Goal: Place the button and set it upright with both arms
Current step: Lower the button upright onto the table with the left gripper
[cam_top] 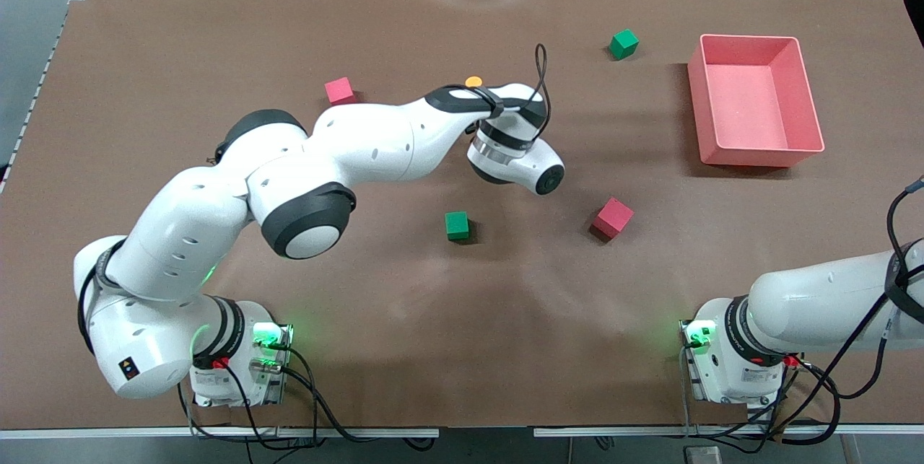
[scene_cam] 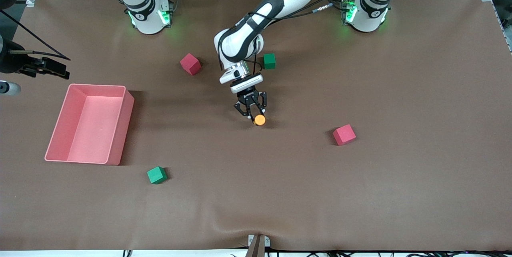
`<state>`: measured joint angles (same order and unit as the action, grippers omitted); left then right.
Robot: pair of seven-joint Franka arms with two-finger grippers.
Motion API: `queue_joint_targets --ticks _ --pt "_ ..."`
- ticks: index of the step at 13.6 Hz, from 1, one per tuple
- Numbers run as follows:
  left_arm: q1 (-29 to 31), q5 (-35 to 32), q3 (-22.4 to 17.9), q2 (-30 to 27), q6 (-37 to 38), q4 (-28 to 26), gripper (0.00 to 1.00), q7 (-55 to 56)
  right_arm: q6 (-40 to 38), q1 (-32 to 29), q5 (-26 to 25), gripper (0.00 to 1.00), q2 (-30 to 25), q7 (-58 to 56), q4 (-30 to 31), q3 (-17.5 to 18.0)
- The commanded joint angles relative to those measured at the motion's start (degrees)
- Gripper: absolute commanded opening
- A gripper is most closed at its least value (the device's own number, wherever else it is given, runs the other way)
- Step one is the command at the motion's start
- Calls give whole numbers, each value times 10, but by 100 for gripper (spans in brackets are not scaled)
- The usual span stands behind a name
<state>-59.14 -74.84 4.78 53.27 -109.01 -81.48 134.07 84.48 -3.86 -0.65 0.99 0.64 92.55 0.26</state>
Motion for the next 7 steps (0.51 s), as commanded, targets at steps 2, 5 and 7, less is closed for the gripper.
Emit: queue_joint_targets --ticks 2,5,7 --pt "-13 -17 -7 17 13 7 1 27 2 1 -9 100 1 9 1 3" --pt "-15 -17 -11 30 13 10 2 35 3 3 -9 100 1 9 1 3" --pt "-16 -29 -10 36 13 10 2 55 3 5 -9 100 1 9 1 3"
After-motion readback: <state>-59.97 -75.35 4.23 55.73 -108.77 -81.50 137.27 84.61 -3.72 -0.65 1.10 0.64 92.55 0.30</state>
